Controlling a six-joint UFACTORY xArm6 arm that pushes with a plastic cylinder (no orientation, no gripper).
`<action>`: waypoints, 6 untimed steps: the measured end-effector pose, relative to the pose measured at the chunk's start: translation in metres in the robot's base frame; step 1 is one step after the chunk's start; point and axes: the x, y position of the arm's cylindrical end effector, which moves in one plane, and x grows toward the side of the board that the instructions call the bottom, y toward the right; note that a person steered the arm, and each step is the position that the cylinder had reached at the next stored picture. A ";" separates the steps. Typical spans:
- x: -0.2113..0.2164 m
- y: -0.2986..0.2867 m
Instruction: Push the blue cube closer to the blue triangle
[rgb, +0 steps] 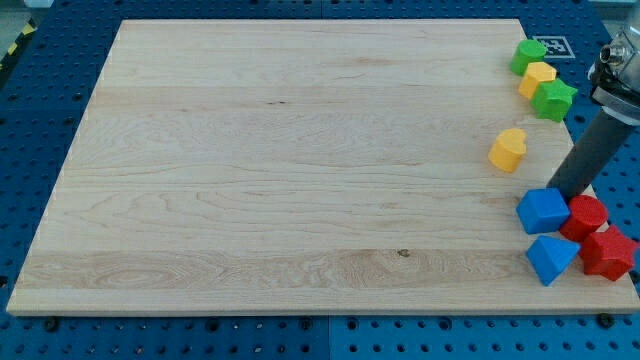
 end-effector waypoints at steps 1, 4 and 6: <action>-0.026 -0.005; -0.024 -0.031; 0.001 -0.031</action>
